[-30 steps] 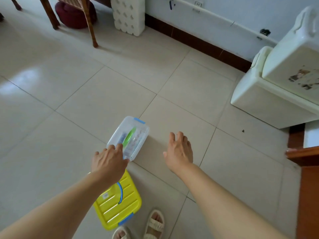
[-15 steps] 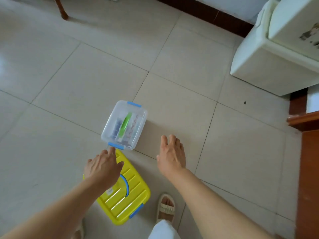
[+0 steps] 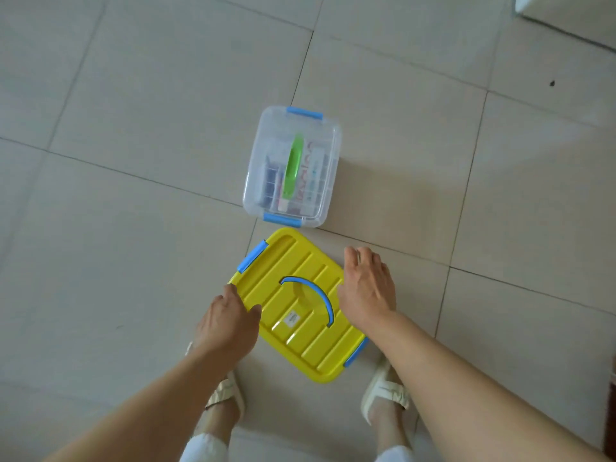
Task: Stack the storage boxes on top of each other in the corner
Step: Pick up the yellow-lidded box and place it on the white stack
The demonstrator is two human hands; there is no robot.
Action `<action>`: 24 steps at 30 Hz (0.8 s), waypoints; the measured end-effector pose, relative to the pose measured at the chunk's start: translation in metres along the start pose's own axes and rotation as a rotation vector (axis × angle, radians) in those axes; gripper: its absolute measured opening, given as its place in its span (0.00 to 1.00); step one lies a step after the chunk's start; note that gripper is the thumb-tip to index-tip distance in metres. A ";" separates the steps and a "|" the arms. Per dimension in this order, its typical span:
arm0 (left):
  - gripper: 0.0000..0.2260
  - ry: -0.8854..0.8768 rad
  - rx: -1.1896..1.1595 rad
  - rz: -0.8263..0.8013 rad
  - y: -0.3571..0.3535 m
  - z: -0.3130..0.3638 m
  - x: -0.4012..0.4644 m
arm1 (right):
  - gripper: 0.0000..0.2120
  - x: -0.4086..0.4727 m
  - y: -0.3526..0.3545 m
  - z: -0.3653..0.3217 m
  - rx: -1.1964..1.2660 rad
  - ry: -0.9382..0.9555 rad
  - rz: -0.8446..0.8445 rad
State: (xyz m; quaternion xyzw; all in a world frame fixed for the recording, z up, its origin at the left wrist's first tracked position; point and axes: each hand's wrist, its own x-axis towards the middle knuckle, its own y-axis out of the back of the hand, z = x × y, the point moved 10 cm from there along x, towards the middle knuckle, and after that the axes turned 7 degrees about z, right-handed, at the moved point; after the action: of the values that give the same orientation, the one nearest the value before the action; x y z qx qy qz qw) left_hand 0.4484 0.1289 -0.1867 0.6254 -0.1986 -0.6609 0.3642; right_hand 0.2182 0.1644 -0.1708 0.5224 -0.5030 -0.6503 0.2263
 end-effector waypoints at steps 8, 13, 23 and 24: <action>0.22 0.337 -0.190 -0.155 -0.120 -0.061 0.023 | 0.21 0.032 -0.093 0.003 0.067 -0.025 -0.097; 0.19 0.487 -0.356 -0.252 -0.181 -0.071 0.028 | 0.29 0.049 -0.139 0.007 0.168 -0.054 -0.166; 0.17 0.605 -0.519 -0.146 -0.183 -0.070 0.029 | 0.25 0.057 -0.147 0.018 0.227 -0.142 -0.224; 0.16 0.593 -0.502 -0.143 -0.177 -0.070 0.031 | 0.26 0.055 -0.146 0.021 0.242 -0.165 -0.234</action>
State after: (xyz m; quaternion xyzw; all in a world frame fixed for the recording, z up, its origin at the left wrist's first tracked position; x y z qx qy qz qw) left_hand 0.4767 0.2361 -0.3448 0.6928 0.1270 -0.5035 0.5004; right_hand 0.2141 0.1853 -0.3266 0.5456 -0.5303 -0.6476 0.0423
